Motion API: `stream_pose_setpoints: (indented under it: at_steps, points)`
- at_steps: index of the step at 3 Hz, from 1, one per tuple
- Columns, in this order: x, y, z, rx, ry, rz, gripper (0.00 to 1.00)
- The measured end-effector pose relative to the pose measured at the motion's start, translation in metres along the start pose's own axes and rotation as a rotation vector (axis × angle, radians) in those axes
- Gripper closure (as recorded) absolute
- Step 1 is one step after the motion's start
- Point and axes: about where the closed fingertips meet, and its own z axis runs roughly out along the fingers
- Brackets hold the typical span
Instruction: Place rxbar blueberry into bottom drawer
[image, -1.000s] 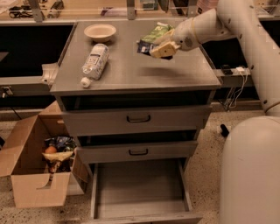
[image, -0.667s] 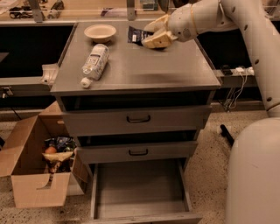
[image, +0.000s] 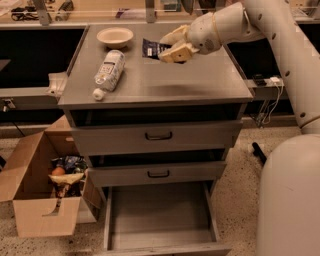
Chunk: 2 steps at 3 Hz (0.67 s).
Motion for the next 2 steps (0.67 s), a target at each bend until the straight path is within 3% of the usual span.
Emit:
stream_pose_setpoints:
  at_steps: [1, 2]
  points:
    - [-0.012, 0.053, -0.024, -0.062, 0.012, -0.088, 1.0]
    - [-0.011, 0.109, -0.033, -0.121, 0.06, -0.139, 1.0]
